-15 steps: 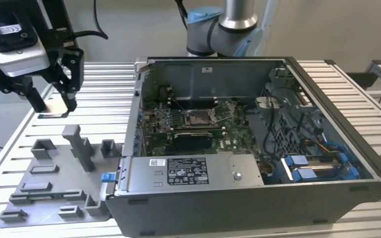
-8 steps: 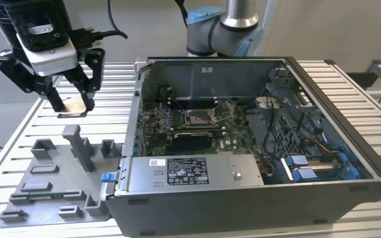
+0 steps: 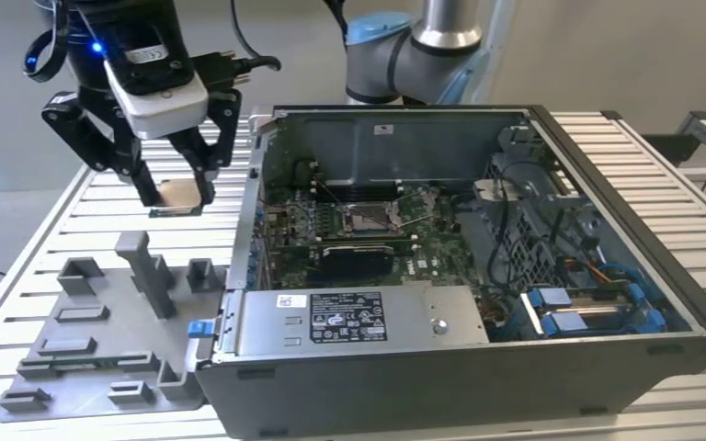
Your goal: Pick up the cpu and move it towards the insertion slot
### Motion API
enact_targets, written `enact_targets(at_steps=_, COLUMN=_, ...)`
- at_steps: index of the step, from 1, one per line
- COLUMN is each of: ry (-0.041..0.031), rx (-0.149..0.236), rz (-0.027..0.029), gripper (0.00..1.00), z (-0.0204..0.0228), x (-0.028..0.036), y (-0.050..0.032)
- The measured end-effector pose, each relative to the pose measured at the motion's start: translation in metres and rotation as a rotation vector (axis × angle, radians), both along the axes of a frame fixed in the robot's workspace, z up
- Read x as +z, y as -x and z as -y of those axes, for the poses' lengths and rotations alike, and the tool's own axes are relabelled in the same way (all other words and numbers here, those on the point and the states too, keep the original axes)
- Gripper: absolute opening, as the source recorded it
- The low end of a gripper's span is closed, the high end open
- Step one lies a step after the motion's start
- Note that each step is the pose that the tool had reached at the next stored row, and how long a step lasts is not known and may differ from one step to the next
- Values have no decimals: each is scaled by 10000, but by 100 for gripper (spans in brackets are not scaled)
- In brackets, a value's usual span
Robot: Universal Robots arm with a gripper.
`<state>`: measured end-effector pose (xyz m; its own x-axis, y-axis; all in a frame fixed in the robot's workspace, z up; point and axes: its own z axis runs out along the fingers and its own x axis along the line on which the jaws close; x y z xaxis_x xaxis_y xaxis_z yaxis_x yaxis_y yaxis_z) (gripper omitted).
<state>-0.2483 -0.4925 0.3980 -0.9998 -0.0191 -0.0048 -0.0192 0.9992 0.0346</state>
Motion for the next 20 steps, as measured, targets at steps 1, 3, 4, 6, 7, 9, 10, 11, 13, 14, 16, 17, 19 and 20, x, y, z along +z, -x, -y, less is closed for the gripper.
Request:
enact_targets(at_steps=1, ry=0, rx=-1, rz=0, gripper=0, z=0, x=0, y=-46)
enact_targets(at_steps=3, ry=0, rx=-1, rz=-1, gripper=0, z=0, x=0, y=-137)
enact_targets(at_steps=4, ry=0, rx=0, rz=-1, gripper=0, z=0, x=0, y=-182)
enact_targets(at_steps=6, ry=-1, rx=-1, rz=-1, gripper=0, z=0, x=0, y=-275)
enact_targets(at_steps=7, ry=0, rx=-1, rz=-1, gripper=0, z=0, x=0, y=-320)
enact_targets(at_steps=9, ry=1, rx=0, rz=-2, gripper=0, z=0, x=0, y=-409)
enact_targets(at_steps=10, ry=0, rx=0, rz=-1, gripper=0, z=0, x=0, y=-452)
enact_targets(at_steps=11, ry=0, rx=-1, rz=-2, gripper=0, z=0, x=0, y=-495)
enact_targets(at_steps=13, ry=0, rx=-1, rz=-2, gripper=0, z=-1, x=0, y=-583)
enact_targets(at_steps=14, ry=0, rx=0, rz=-2, gripper=0, z=-1, x=0, y=-627)
enact_targets(at_steps=16, ry=1, rx=-1, rz=-3, gripper=0, z=-1, x=0, y=-709)
enact_targets(at_steps=17, ry=0, rx=-1, rz=-2, gripper=0, z=-1, x=0, y=-753)
enact_targets(at_steps=19, ry=-1, rx=0, rz=-2, gripper=0, z=-1, x=0, y=-837)
enact_targets(at_steps=20, ry=-1, rx=-1, rz=-2, gripper=0, z=-1, x=0, y=-875)
